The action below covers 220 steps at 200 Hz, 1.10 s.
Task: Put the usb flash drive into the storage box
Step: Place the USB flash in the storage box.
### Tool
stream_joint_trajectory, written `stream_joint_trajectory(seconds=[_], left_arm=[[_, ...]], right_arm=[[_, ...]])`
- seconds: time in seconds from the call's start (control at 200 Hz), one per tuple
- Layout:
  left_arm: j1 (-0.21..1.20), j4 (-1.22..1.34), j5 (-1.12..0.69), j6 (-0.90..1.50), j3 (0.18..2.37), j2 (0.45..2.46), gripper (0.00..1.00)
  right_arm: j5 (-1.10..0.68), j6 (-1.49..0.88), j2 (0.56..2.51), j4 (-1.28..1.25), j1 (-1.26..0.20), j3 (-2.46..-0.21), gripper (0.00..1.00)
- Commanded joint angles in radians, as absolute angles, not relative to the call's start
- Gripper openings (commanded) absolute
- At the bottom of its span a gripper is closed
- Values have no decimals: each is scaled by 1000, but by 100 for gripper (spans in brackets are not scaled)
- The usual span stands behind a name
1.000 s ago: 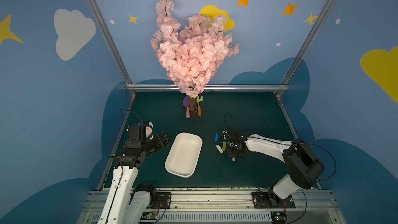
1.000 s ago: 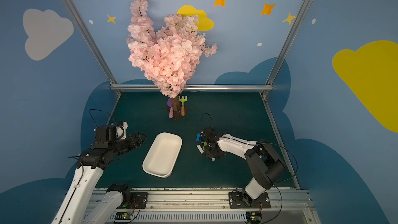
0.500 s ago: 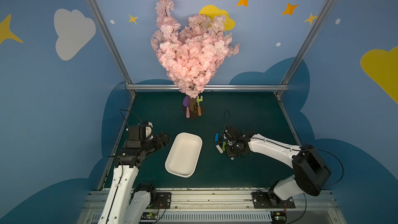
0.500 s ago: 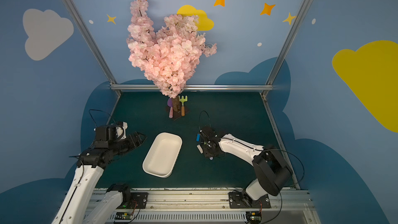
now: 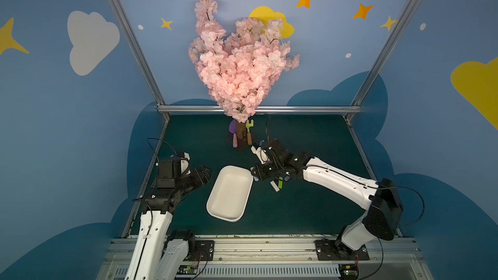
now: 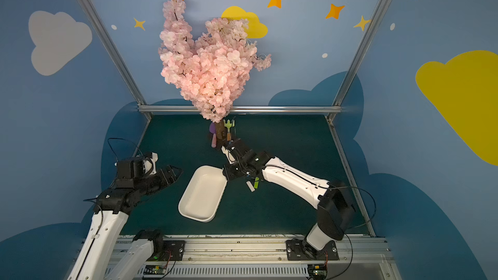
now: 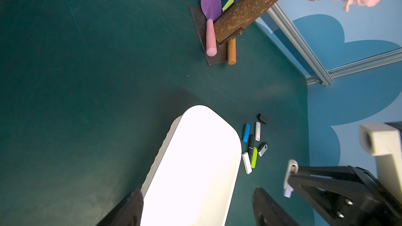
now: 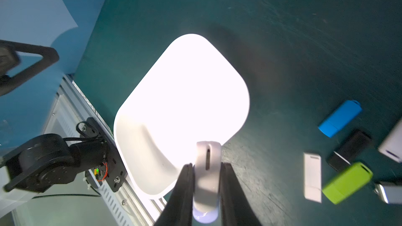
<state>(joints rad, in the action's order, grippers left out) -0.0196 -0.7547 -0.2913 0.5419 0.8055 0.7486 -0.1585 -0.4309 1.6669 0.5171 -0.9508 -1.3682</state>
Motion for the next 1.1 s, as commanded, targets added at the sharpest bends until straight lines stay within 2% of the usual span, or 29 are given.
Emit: stream_joint_trajectory(seconds=[0.0,0.39,0.796,1.096], left_arm=[[-23,-757,-287,532,796,738,81],[-22,-758,-282,534,796,732,81],[-22,-757,-280,534,795,720,81],[-21,-759,-283,533,795,726,81]], right_arm=[[-190,-365,1790,505,-993,-1485,13],[-159,-518,2185,557,-1034,-1781,14],[-103,-705,2305,523,-1054,-1856,16],[-135,-727,2322,536,-1059,-1889,34]])
